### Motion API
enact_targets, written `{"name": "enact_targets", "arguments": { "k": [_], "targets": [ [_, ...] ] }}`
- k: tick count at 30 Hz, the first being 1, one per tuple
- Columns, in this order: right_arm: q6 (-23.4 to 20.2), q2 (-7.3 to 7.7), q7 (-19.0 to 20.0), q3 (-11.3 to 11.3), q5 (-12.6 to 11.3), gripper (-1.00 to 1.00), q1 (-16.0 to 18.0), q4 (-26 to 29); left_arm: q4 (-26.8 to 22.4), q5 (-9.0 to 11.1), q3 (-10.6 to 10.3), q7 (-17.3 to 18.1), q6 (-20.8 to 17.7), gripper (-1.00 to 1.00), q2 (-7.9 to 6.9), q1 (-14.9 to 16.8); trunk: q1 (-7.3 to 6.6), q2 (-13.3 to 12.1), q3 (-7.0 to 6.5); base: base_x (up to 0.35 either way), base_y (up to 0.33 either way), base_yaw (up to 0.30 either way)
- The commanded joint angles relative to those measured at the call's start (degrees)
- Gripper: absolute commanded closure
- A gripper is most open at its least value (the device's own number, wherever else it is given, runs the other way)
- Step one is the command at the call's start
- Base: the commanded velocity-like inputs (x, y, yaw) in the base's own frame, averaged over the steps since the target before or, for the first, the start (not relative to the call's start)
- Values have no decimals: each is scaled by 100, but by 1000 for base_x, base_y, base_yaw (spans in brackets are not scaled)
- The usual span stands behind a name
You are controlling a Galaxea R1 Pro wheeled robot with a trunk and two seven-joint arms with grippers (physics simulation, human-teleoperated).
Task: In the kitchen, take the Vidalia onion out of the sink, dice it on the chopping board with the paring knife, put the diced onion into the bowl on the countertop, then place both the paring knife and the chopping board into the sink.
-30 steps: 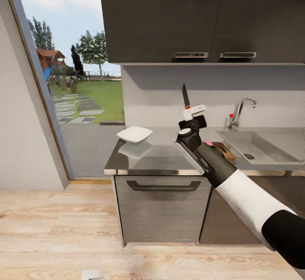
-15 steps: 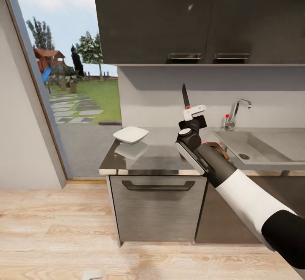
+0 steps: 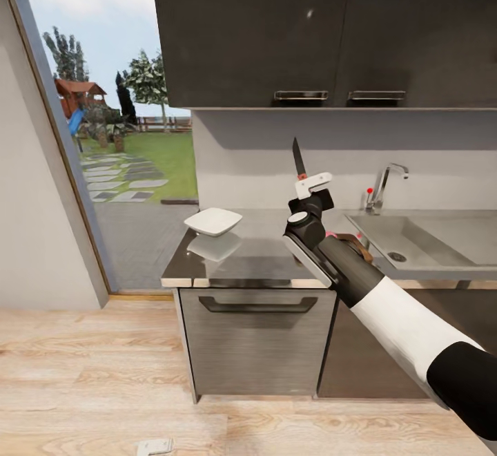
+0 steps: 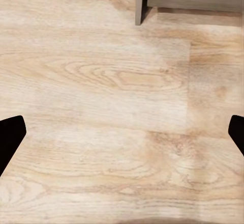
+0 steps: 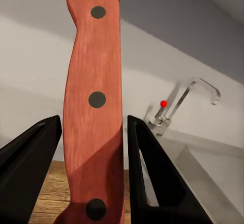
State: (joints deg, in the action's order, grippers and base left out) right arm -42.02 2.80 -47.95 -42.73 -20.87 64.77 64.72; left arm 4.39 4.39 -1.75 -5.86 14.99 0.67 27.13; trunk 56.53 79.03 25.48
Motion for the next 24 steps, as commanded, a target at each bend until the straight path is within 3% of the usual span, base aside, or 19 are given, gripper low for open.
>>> {"name": "enact_targets", "arguments": {
  "k": [1, 18, 24],
  "targets": [
    [-26, 10, -57, -24, -49, 100, 10, 7, 26, 44, -21, -4, 44, -100, 3, 12, 0, 4, 7, 0, 0, 0],
    [-26, 4, -53, -32, -49, 100, 10, -16, 26, 44, -24, -12, 22, -100, 7, 12, -373, -678, -299, 0, 0, 0],
    [-26, 9, -48, -33, -49, 100, 10, -29, 31, 44, -19, -20, 13, -100, 102, 12, -505, -918, -406, 0, 0, 0]
  ]
}}
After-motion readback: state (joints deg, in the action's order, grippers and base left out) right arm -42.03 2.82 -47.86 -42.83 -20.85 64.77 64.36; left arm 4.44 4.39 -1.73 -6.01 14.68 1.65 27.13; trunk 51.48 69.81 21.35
